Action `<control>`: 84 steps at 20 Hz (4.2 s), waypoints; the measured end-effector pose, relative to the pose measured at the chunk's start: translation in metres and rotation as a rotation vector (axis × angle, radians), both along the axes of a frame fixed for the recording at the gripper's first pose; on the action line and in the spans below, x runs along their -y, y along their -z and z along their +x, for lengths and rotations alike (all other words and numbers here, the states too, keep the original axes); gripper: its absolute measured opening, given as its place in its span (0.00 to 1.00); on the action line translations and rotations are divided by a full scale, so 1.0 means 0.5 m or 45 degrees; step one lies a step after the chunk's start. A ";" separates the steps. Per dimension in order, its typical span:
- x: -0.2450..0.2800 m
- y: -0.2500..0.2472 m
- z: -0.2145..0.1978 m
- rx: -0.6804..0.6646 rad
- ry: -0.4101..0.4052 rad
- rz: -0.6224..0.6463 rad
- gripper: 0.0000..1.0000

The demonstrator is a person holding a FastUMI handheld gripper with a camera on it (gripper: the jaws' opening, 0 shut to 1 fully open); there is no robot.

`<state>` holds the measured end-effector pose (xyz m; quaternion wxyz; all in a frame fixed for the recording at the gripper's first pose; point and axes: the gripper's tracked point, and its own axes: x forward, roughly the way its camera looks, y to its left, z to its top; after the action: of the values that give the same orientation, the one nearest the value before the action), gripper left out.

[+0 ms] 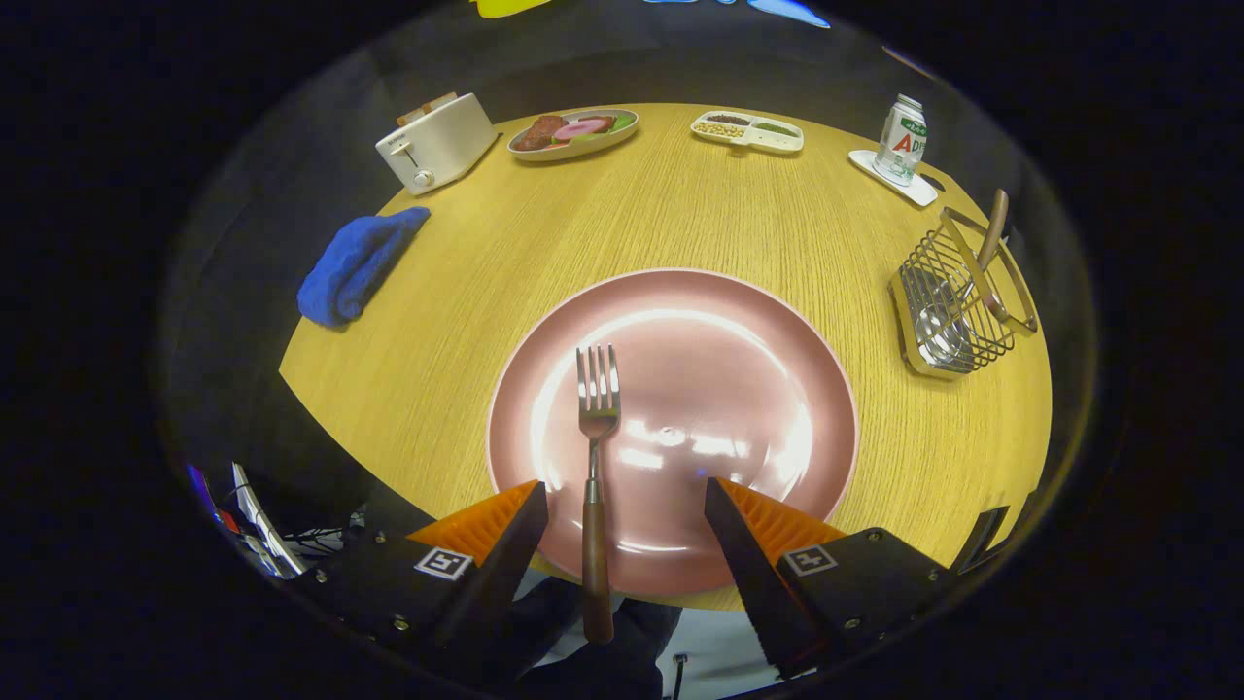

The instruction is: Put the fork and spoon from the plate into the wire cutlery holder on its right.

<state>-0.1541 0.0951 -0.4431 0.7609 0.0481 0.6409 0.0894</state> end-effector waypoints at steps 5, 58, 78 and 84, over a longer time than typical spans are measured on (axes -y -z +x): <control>0.005 0.017 -0.005 -0.031 -0.033 -0.044 1.00; 0.277 -0.171 0.147 0.128 0.565 -0.031 0.06; 0.392 -0.154 0.103 -0.080 0.487 -0.079 0.06; 0.390 -0.131 0.101 -0.176 0.431 -0.092 0.05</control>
<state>-0.1034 -0.0997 -0.3776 0.7205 0.1338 0.6771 -0.0665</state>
